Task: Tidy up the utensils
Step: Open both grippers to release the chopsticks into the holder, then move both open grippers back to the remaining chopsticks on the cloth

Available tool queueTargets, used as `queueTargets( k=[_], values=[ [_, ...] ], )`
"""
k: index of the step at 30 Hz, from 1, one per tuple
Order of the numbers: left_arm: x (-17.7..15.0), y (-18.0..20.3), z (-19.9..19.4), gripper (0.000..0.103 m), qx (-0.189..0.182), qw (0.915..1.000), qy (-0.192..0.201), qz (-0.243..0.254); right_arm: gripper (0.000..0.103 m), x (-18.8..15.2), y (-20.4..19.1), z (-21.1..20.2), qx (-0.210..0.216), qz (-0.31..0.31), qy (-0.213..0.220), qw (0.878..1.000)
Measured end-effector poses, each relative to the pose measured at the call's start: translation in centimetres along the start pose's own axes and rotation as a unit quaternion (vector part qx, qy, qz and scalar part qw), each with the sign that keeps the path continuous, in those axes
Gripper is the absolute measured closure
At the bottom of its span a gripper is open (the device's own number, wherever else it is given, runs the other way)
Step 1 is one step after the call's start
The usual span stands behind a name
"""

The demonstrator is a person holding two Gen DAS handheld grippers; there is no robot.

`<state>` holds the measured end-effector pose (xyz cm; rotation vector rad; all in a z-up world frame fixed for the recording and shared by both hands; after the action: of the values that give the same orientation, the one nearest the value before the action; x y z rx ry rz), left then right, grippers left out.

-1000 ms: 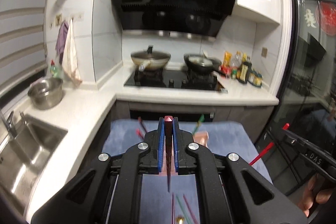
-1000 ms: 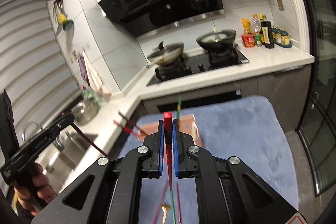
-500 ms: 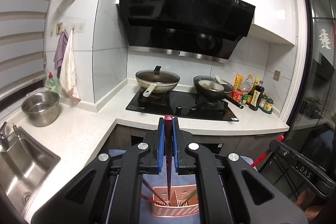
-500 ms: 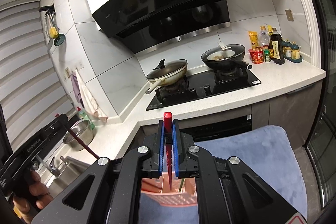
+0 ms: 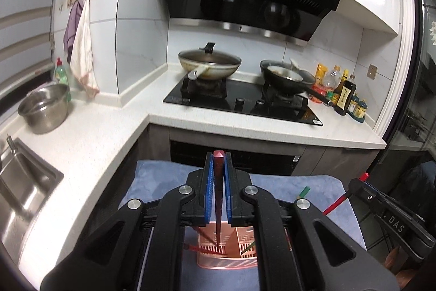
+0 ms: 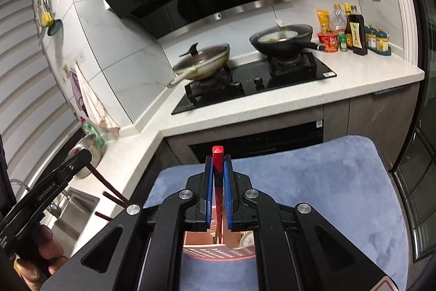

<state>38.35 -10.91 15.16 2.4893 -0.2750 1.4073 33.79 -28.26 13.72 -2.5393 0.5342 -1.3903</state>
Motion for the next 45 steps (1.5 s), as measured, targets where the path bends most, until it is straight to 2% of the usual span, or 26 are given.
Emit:
queueTargets(
  k=[2, 3, 4, 5, 6, 7, 10, 12, 17, 22, 32, 39, 45],
  values=[
    [-0.3, -0.2, 0.2, 0.096, 0.005, 1.0000, -0.004, -0.003, 0.094, -0.3, 0.2, 0.1, -0.002, 0.003, -0.002, 1.000],
    [-0.4, -0.4, 0.1, 0.095, 0.007, 0.9999, -0.006, -0.005, 0.088, -0.3, 0.4, -0.1, -0.005, 0.004, 0.001, 1.000],
    [-0.4, -0.5, 0.1, 0.090, 0.008, 0.9999, -0.007, -0.006, 0.082, -0.3, 0.5, -0.3, -0.007, 0.003, 0.003, 1.000],
    [-0.5, -0.6, 0.0, 0.084, 0.012, 0.9999, -0.008, -0.007, 0.080, -0.3, 0.5, -0.5, -0.008, 0.002, 0.004, 1.000],
    [-0.5, -0.9, -0.3, 0.066, 0.017, 0.9998, -0.007, -0.012, 0.078, -0.3, 0.6, -0.9, -0.010, 0.001, 0.007, 1.000],
    [-0.5, -1.1, -0.7, 0.054, 0.021, 0.9997, -0.001, -0.016, 0.076, -0.3, 0.6, -1.2, -0.011, 0.001, 0.008, 1.000],
    [-0.5, -1.4, -2.1, 0.053, 0.030, 0.9994, 0.011, -0.012, 0.070, -0.5, 0.9, -2.9, -0.011, -0.002, 0.013, 1.000],
    [-0.9, -1.7, -3.2, 0.053, 0.040, 0.9991, 0.013, -0.006, 0.069, -1.1, 1.0, -3.9, -0.016, -0.008, 0.013, 1.000],
    [-3.7, -2.5, -5.7, 0.050, 0.044, 0.9990, -0.005, -0.002, 0.066, -4.3, 1.6, -6.8, -0.019, -0.020, -0.002, 1.000],
    [-8.8, -3.3, -8.5, 0.050, 0.058, 0.9979, -0.028, 0.013, 0.066, -9.5, 2.1, -9.4, -0.027, -0.035, -0.034, 0.998],
    [-19.5, -2.9, -12.1, 0.050, 0.044, 0.9936, -0.100, 0.029, 0.066, -21.1, 2.5, -14.1, -0.078, -0.106, -0.082, 0.988],
    [-26.0, -2.6, -13.4, 0.049, 0.037, 0.9864, -0.157, 0.030, 0.066, -27.6, 2.5, -15.1, -0.072, -0.105, -0.134, 0.983],
    [-30.1, -2.9, -14.2, 0.049, 0.044, 0.9816, -0.184, 0.027, 0.066, -31.9, 2.3, -14.9, -0.072, -0.116, -0.165, 0.977]
  ],
)
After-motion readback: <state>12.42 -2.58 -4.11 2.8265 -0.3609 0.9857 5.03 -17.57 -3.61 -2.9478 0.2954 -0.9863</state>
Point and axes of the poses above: each gripper's, at about its wrist camera, not at the fingertips, and z roughly the way its jaws point, y to its right, x to its top, the point moved 5 cm from there along z, roughly the way its jaws point, and after that the axes turned 1 degree about -x, right-handed, at the moved point
